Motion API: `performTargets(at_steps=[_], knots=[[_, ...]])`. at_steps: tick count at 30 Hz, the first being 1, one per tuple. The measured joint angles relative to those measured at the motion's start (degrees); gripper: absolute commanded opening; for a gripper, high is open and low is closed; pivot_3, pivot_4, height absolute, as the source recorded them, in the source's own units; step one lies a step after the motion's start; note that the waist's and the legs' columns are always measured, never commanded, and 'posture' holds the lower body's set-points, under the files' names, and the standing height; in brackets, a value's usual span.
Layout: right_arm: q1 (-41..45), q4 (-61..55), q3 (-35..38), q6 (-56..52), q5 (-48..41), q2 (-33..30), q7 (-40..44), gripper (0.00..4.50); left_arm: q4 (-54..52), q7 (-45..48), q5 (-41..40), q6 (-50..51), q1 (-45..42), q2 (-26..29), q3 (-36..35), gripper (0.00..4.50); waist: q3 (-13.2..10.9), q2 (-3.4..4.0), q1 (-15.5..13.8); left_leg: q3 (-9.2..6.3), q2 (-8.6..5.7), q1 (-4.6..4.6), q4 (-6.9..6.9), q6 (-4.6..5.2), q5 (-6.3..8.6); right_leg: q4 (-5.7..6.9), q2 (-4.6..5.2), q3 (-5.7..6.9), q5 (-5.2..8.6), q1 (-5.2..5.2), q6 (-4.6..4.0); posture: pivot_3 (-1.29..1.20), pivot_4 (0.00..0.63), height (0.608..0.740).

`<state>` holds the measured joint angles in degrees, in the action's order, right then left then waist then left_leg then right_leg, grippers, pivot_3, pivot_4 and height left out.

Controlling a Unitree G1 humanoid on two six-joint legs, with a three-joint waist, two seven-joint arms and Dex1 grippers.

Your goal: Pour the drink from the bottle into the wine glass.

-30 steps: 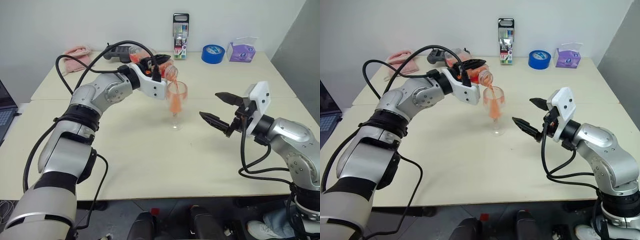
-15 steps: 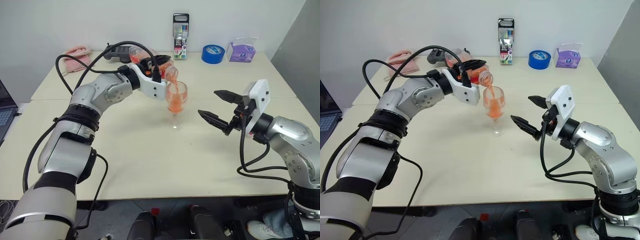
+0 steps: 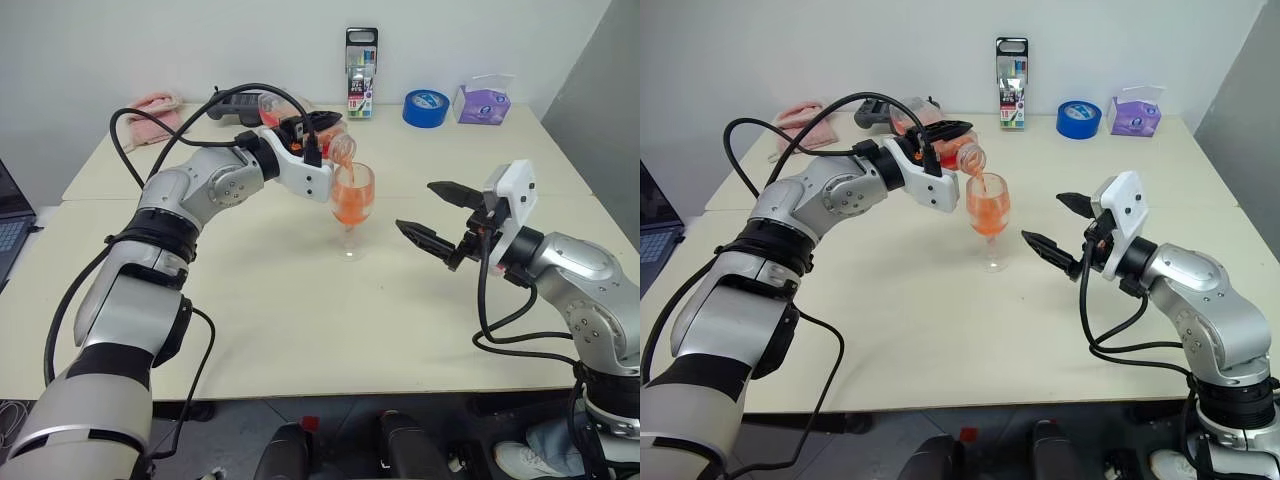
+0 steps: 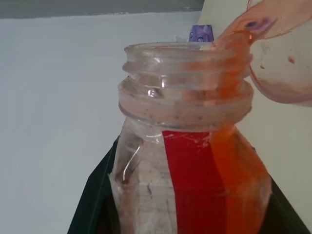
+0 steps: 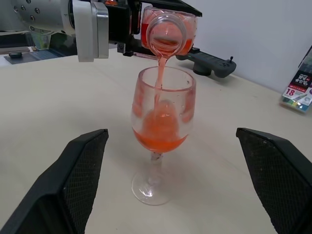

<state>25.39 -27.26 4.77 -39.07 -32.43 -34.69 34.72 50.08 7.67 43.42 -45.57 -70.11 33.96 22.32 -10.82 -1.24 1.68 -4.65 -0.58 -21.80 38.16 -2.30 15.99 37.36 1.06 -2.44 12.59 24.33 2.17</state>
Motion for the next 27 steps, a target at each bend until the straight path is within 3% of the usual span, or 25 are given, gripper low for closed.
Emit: performTargets(at_steps=[12,27], knots=[[0.11,0.11,-0.44,0.6,0.32,0.5,0.0,4.5,0.52,-0.32,-0.52,-0.26,-0.43,-0.17,0.05,1.71,0.0,0.0,0.01,0.0,-0.02,0.09,0.12,0.0,0.0,0.34,0.0,-0.01,0.01,0.01,0.01,0.0,0.15,0.74],[3.47,1.2,-0.36,0.64,-0.41,1.06,0.29,4.5,0.45,24.16,-29.12,9.9,4.36,-5.93,-9.33,1.69,0.0,0.0,0.17,-0.02,-0.01,0.06,0.2,0.0,0.0,0.43,-0.01,-0.01,0.01,0.04,0.0,0.0,0.15,0.74]])
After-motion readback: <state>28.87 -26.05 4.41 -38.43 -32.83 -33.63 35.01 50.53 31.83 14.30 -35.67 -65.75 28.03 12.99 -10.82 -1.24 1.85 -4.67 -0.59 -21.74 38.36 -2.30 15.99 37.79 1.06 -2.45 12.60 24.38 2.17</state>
